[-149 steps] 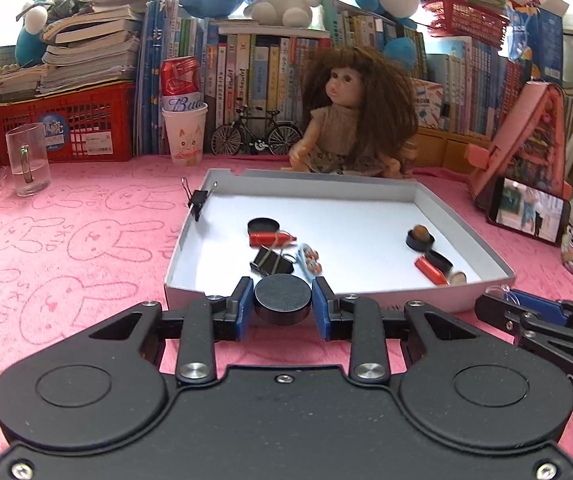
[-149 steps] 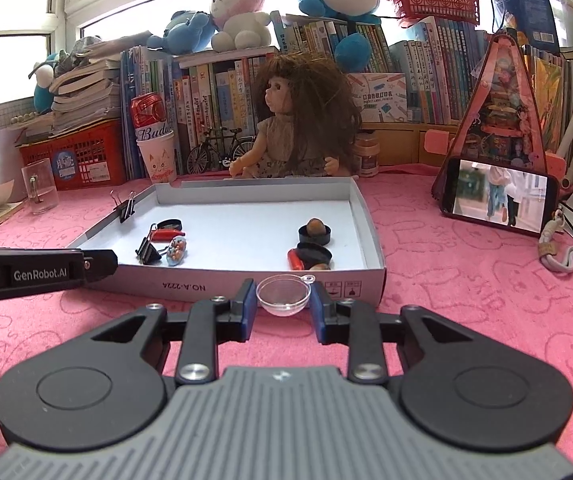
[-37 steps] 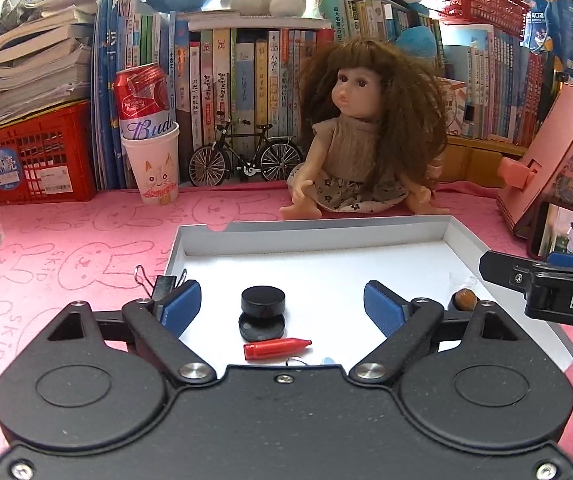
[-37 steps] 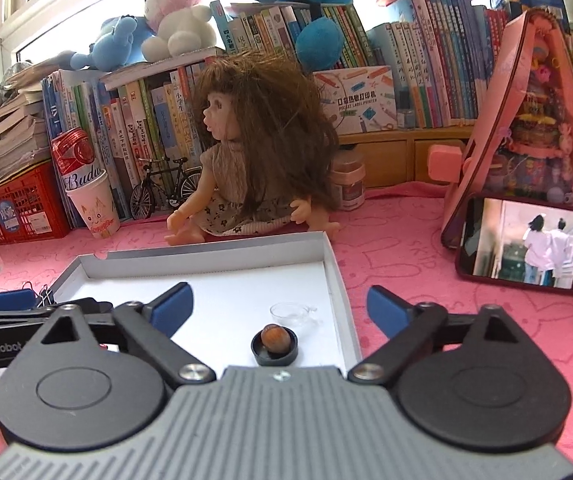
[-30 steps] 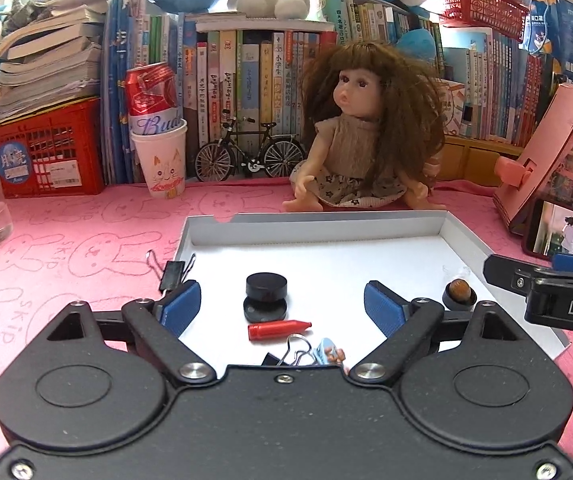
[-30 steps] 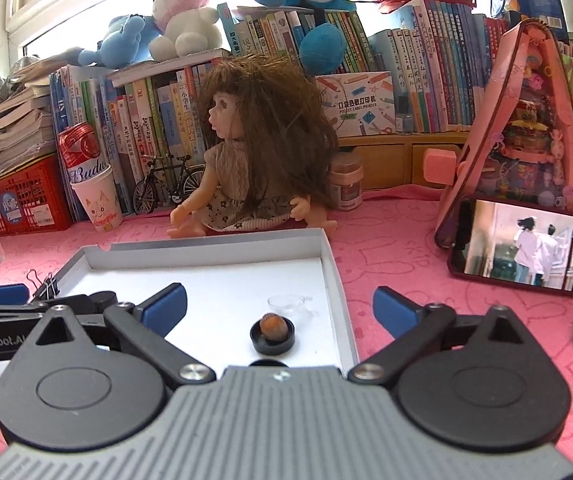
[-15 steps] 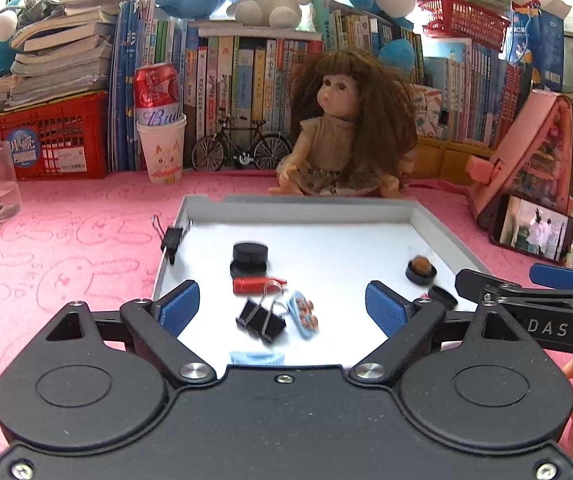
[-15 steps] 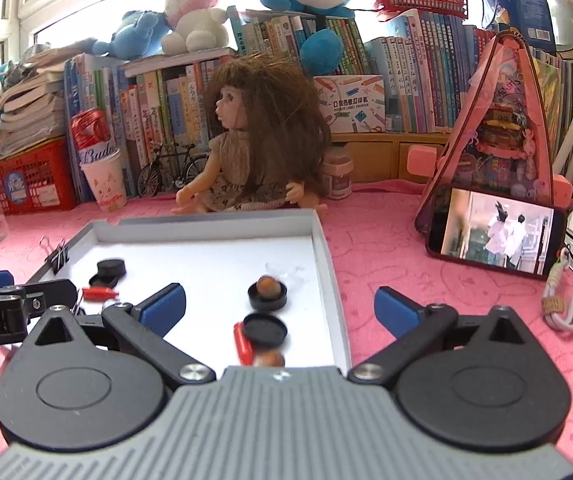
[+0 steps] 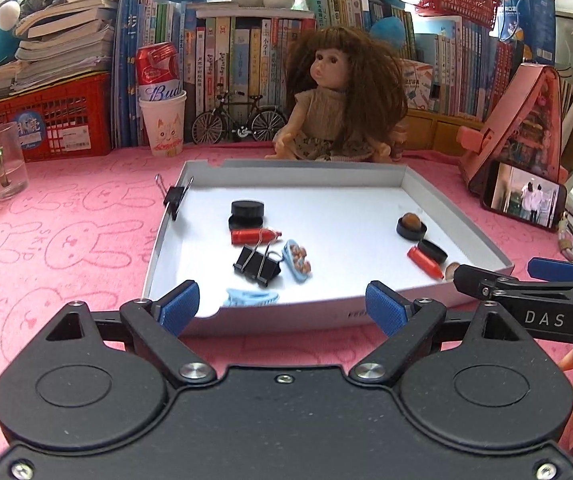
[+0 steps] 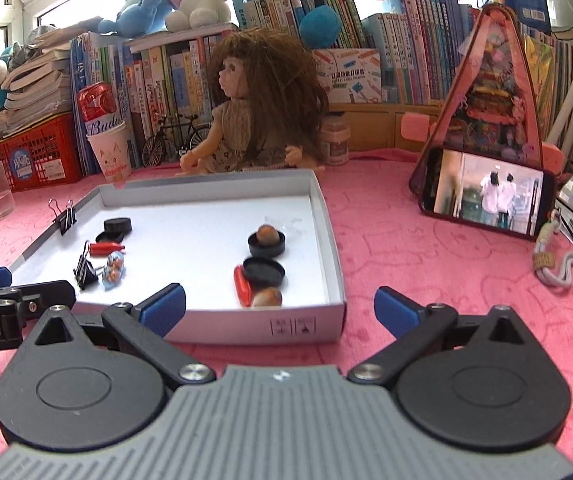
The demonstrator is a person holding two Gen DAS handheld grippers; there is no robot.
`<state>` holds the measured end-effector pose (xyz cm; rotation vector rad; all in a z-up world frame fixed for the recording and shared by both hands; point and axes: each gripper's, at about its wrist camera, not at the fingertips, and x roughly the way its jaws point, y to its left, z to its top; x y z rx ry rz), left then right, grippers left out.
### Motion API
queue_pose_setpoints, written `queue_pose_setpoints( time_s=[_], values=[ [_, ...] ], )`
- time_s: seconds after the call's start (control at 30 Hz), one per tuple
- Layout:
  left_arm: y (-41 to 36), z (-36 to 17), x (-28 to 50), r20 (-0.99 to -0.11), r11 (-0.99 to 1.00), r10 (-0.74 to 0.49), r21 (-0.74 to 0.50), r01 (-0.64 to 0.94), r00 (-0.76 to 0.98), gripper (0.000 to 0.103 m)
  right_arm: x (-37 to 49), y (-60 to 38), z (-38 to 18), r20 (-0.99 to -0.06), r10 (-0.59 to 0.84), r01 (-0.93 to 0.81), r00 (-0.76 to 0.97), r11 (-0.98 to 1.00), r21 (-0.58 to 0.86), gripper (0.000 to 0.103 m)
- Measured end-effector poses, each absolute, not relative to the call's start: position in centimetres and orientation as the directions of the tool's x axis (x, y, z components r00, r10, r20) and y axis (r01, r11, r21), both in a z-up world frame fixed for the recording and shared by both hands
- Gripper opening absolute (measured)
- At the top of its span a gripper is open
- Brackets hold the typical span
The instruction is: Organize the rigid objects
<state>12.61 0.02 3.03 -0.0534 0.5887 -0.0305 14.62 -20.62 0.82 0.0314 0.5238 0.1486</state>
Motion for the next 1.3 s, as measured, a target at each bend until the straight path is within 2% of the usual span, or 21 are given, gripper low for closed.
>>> queue_pose_setpoints(
  time_s=[0.53,0.77,1.07,1.3],
  values=[
    [0.5,0.1,12.0,-0.624,0.999,0.013,-0.023,-0.035,0.781,0.09,14.3,-20.8,-0.7,-0.571,0.161,-0.15,0.805,0.986,0.066,0.103],
    [0.2,-0.3,12.2,-0.618,0.999,0.025,-0.001,-0.033,0.786,0.094,14.9,-20.4,-1.2,-0.613,0.156,-0.155,0.775,0.986,0.056,0.103],
    [0.7,-0.4,12.9,-0.616,0.998,0.047,-0.003,-0.061,0.786,0.095,15.1,-19.9,-1.3,-0.624,0.135,-0.156,0.769,0.988,0.021,0.103],
    [0.8,-0.6,13.0,-0.622,0.997,0.06,0.006,-0.071,0.78,0.1,15.1,-19.5,-1.4,-0.631,0.119,-0.162,0.766,0.987,-0.011,0.103]
  ],
)
